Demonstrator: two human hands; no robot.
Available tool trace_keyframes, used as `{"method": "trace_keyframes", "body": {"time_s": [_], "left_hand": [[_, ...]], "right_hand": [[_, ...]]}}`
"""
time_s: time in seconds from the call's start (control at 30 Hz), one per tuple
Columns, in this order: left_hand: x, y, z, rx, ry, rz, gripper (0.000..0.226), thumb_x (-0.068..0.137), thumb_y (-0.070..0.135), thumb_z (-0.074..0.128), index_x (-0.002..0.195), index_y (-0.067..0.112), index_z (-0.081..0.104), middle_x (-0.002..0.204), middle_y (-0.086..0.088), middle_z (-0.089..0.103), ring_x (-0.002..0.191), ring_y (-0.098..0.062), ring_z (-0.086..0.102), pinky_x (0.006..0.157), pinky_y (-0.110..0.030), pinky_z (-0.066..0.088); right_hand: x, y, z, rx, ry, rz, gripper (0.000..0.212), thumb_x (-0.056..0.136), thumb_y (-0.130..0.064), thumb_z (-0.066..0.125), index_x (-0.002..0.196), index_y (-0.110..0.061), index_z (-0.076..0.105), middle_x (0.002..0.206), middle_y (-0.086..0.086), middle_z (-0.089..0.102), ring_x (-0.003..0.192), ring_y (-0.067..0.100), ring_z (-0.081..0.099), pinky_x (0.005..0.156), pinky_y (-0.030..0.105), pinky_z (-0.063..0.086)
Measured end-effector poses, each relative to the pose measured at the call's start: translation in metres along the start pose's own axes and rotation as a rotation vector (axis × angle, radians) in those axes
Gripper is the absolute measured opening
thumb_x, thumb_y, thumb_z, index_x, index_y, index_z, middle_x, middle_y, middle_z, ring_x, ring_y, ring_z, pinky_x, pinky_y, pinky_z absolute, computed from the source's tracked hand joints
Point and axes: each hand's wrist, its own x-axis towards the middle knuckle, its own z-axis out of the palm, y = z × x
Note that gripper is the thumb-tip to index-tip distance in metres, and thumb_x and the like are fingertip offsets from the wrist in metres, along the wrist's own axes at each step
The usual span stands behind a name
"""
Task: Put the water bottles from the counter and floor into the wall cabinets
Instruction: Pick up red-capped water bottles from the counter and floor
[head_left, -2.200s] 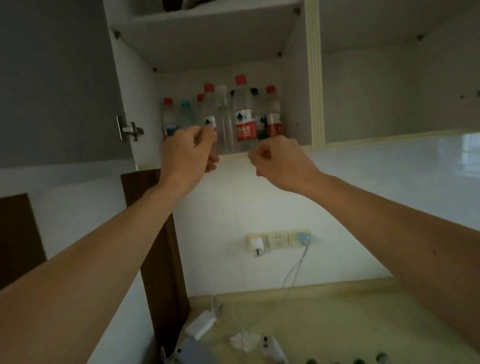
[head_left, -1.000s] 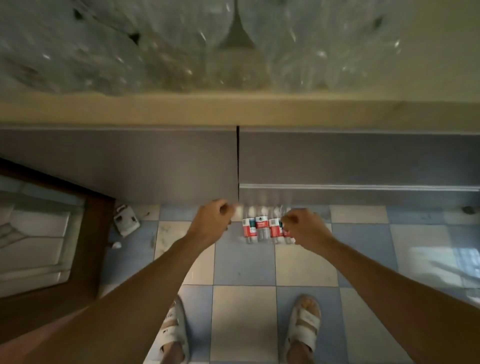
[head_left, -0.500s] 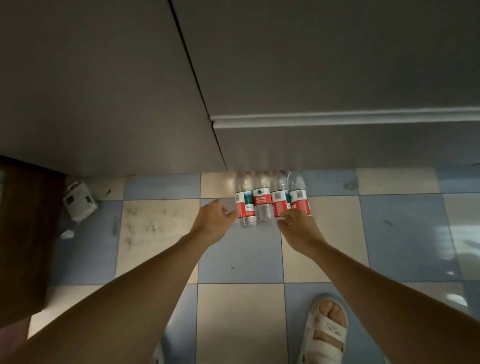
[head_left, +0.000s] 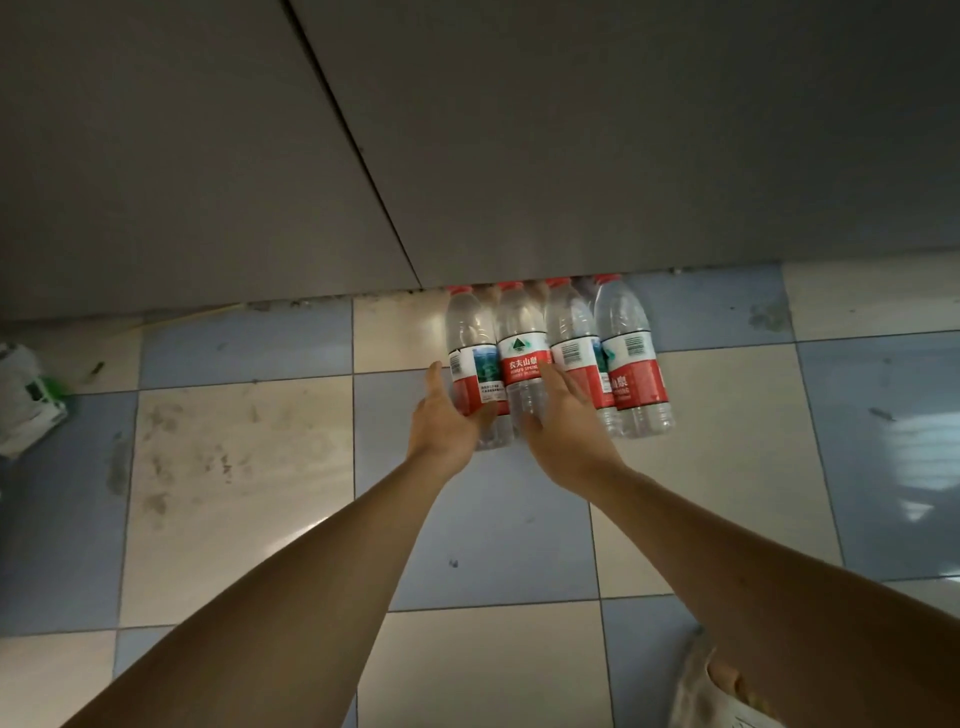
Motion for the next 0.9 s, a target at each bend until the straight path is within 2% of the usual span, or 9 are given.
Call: {"method": "trace_keyframes", "body": {"time_s": [0.1,0.23,0.43,0.57,0.67,0.73,0.77,0.83,0.9], "left_hand": [[0.002,-0.008,0.000,-0.048,-0.053,0.026,0.080,0.085,0.033,0.078,0.149,0.032,0.031,0.132,-0.004,0.063,0.117,-0.027,0.063,0.075,-0.025,0.049],[-0.010,-0.023,-0.014,-0.022,-0.116,-0.007,0.078,0.080,0.031,0.083,0.144,0.033,0.038,0.130,-0.003,0.064,0.115,-0.026,0.063,0.095,-0.041,0.055],[-0.043,-0.064,-0.029,0.004,-0.161,-0.076,0.074,0.085,0.025,0.078,0.145,0.029,0.036,0.139,-0.004,0.059,0.124,-0.029,0.058,0.104,-0.048,0.049],[-0.042,-0.076,-0.035,-0.011,-0.141,-0.078,0.066,0.086,0.029,0.077,0.141,0.024,0.040,0.134,-0.004,0.061,0.120,-0.027,0.061,0.102,-0.045,0.050],[-0.024,-0.069,-0.038,-0.026,-0.098,-0.048,0.057,0.088,0.026,0.075,0.135,0.018,0.043,0.129,-0.006,0.062,0.116,-0.028,0.062,0.099,-0.047,0.053],[-0.004,-0.057,-0.041,-0.012,-0.072,-0.002,0.064,0.088,0.032,0.075,0.140,0.017,0.041,0.131,-0.007,0.060,0.116,-0.028,0.062,0.097,-0.048,0.054],[0.007,-0.050,-0.042,0.001,-0.064,0.019,0.071,0.086,0.035,0.076,0.143,0.018,0.038,0.135,-0.008,0.058,0.118,-0.029,0.060,0.097,-0.048,0.053],[0.027,-0.040,-0.045,0.024,-0.062,0.055,0.081,0.082,0.037,0.080,0.147,0.020,0.035,0.141,-0.007,0.053,0.123,-0.030,0.056,0.099,-0.048,0.052],[0.039,-0.036,-0.045,0.031,-0.084,0.079,0.080,0.079,0.035,0.083,0.145,0.021,0.039,0.140,-0.006,0.052,0.124,-0.028,0.055,0.100,-0.047,0.051]], "right_hand": [[-0.004,0.001,0.016,-0.039,0.055,0.018,0.062,0.098,-0.023,0.058,0.153,-0.023,0.030,0.159,-0.002,0.034,0.149,0.022,0.025,0.120,0.047,0.029],[-0.030,0.000,0.030,-0.041,0.085,-0.032,0.067,0.091,-0.013,0.064,0.150,-0.023,0.035,0.152,-0.003,0.040,0.142,0.019,0.032,0.117,0.038,0.033],[-0.070,-0.006,0.052,0.018,0.021,-0.032,0.052,0.097,-0.024,0.062,0.145,-0.028,0.040,0.145,-0.009,0.047,0.134,0.011,0.040,0.105,0.023,0.031],[-0.053,-0.010,0.048,0.051,0.040,0.001,0.041,0.098,-0.026,0.061,0.137,-0.026,0.048,0.134,-0.006,0.052,0.123,0.011,0.047,0.099,0.023,0.037],[-0.022,-0.015,0.037,0.060,0.099,0.071,0.042,0.096,-0.026,0.061,0.136,-0.019,0.051,0.130,-0.001,0.054,0.117,0.014,0.050,0.101,0.035,0.048],[0.004,-0.018,0.033,0.052,0.087,0.116,0.050,0.093,-0.027,0.064,0.139,-0.016,0.049,0.130,0.002,0.054,0.118,0.019,0.052,0.102,0.040,0.049],[0.017,-0.020,0.033,0.059,0.056,0.139,0.053,0.091,-0.030,0.066,0.138,-0.016,0.048,0.128,0.003,0.055,0.115,0.020,0.054,0.098,0.041,0.051],[0.039,-0.024,0.037,0.118,-0.030,0.184,0.050,0.088,-0.039,0.068,0.130,-0.016,0.051,0.115,0.002,0.059,0.098,0.018,0.061,0.078,0.036,0.056],[0.052,-0.027,0.046,0.208,-0.070,0.210,0.034,0.087,-0.040,0.070,0.112,-0.021,0.057,0.099,-0.004,0.062,0.082,0.010,0.062,0.059,0.023,0.046]]}}
